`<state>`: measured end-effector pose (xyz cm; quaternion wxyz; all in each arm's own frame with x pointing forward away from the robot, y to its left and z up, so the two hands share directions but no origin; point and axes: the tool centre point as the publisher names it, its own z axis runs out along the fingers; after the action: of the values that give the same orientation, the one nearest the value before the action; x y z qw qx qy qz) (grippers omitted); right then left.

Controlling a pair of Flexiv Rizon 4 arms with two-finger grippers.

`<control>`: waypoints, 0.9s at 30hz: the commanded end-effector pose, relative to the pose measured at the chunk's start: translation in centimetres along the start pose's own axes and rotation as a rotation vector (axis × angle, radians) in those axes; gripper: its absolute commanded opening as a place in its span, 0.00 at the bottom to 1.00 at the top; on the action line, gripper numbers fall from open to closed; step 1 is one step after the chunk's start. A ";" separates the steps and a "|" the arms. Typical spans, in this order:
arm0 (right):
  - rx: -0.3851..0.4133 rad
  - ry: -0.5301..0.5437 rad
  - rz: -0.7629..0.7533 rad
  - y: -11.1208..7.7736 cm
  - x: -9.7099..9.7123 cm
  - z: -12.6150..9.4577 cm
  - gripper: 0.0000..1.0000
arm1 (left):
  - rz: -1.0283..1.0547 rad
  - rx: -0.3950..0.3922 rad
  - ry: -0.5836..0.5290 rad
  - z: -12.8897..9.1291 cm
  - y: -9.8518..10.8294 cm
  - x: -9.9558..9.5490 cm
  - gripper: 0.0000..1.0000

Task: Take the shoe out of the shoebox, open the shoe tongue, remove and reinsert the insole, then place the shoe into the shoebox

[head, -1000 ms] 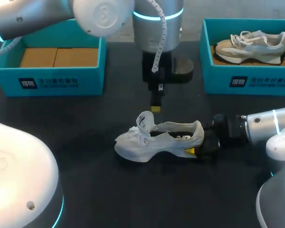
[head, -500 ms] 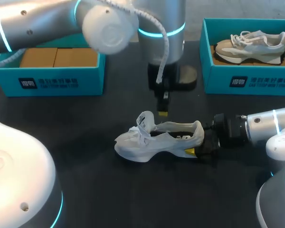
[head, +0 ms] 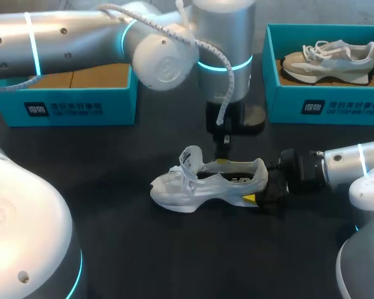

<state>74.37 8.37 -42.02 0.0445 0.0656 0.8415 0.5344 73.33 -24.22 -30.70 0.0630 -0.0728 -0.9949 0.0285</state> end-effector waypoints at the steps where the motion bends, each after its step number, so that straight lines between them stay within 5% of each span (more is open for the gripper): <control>1: 0.004 -0.001 0.000 0.1 0.1 0.0 0.00 | -0.008 0.013 0.033 1.4 0.4 -0.3 0.00; 15: 0.004 -0.001 0.000 0.1 0.1 0.0 0.00 | 0.001 0.014 0.057 1.7 0.4 -0.1 0.00; 27: 0.004 -0.001 0.000 0.1 0.1 0.0 0.00 | 0.017 0.027 0.119 6.4 -0.1 -1.0 0.00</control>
<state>74.37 8.36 -42.02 0.0445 0.0656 0.8415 0.5344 72.95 -24.42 -35.97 0.1147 -0.0807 -0.9894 0.0365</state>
